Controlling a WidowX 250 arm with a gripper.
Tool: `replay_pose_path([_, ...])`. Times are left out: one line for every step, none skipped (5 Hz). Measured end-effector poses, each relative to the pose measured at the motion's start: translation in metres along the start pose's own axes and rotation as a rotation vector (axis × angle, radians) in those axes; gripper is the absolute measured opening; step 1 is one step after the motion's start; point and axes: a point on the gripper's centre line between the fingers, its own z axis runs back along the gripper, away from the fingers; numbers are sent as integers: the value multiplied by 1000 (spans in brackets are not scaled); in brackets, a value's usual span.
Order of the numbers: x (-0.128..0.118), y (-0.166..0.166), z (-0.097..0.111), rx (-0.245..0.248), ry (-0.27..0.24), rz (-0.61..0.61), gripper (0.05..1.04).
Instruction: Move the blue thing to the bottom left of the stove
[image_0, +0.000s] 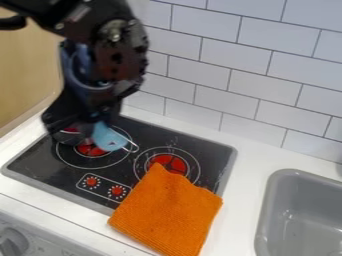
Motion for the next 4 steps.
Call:
replay_pose_path([7,7,-6,12,-6,27,285])
replay_pose_path([15,17,-19,51,-8,47,285])
replay_pose_path([20,24,-32,87,-1,57,285])
replay_pose_path([23,32,-45,120,8,77,285])
